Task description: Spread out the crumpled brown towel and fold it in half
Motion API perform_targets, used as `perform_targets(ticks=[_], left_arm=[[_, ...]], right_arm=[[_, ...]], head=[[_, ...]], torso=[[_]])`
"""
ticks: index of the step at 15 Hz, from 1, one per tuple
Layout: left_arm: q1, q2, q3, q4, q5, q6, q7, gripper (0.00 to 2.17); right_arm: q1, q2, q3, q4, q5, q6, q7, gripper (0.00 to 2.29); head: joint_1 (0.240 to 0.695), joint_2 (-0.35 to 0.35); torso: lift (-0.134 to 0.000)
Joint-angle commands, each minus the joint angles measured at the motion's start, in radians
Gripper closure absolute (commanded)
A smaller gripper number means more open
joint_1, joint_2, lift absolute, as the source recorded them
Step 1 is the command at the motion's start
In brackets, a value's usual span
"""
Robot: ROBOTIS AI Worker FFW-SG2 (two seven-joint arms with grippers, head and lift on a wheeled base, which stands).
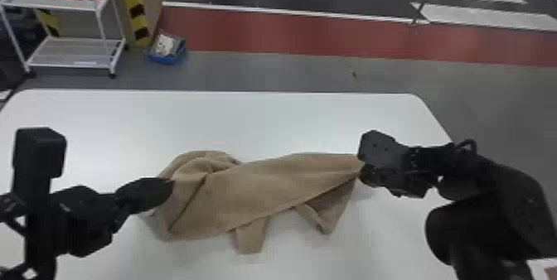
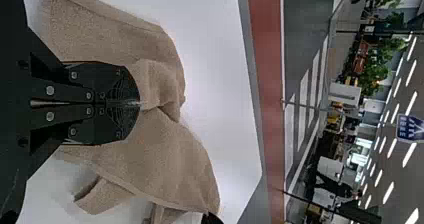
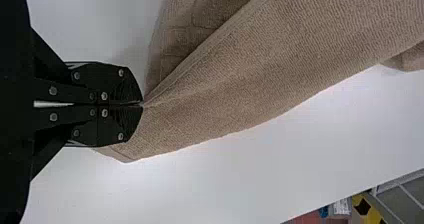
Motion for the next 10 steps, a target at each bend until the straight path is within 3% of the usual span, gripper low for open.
perform_targets(ticks=[1, 4, 6, 8, 9, 10], left_arm=[[-0.012, 0.000, 0.000, 0.003, 0.003, -0.001, 0.004, 2.14], [-0.068, -0.003, -0.057, -0.005, -0.003, 0.012, 0.033, 2.14], [-0.104, -0.021, -0.138, -0.011, -0.008, 0.018, 0.061, 2.14], [-0.142, -0.021, -0.240, 0.020, -0.055, 0.021, 0.158, 2.04], [-0.147, -0.021, -0.263, 0.058, -0.060, 0.024, 0.210, 1.22], [-0.148, -0.021, -0.257, 0.084, -0.049, 0.021, 0.219, 0.11]], right_arm=[[-0.024, -0.001, -0.046, -0.002, -0.038, 0.043, -0.017, 1.66], [-0.110, 0.003, -0.130, -0.022, -0.138, 0.211, -0.038, 1.65], [-0.122, 0.002, -0.167, -0.045, -0.144, 0.257, -0.032, 1.65], [-0.116, 0.003, -0.204, -0.048, -0.144, 0.279, -0.023, 1.65], [-0.102, 0.002, -0.224, -0.049, -0.144, 0.282, -0.020, 1.65], [-0.093, 0.000, -0.244, -0.049, -0.144, 0.288, -0.018, 1.65]], head=[[0.695, -0.183], [0.695, -0.215], [0.695, -0.259], [0.695, -0.303], [0.695, -0.325], [0.695, -0.339]], torso=[[-0.125], [-0.125], [-0.125], [-0.125], [-0.125], [-0.125]])
